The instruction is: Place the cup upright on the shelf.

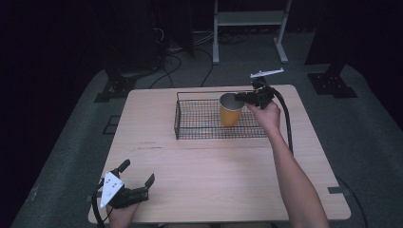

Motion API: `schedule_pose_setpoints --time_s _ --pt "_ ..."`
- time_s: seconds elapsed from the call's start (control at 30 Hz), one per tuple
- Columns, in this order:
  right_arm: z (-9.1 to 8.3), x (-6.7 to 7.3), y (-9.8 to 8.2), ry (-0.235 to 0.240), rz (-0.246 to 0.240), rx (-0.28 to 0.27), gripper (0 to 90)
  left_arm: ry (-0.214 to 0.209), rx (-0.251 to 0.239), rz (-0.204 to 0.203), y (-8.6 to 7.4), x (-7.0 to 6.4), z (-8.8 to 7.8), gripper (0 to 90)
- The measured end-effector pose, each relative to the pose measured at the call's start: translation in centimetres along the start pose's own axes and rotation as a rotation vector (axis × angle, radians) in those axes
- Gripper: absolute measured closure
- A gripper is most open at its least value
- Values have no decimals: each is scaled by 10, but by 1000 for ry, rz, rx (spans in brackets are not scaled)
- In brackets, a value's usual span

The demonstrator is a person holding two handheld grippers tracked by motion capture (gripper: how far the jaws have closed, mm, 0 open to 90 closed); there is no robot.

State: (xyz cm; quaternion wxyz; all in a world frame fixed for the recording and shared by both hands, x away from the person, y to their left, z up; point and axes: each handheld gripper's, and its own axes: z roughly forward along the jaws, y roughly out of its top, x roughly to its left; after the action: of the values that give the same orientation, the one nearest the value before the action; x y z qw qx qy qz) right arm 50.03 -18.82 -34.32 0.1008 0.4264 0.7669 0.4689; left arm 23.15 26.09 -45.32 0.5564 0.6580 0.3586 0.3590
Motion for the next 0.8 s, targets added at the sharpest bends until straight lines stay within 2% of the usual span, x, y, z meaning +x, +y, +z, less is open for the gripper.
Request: schedule_pose_setpoints --time_s 0.5,0.8 --pt "29 -11 -8 -60 28 49 813 0 -7 -5 0 0 -1 1" --pt "46 -15 -14 -72 44 80 813 3 -11 -10 0 1 -2 1"
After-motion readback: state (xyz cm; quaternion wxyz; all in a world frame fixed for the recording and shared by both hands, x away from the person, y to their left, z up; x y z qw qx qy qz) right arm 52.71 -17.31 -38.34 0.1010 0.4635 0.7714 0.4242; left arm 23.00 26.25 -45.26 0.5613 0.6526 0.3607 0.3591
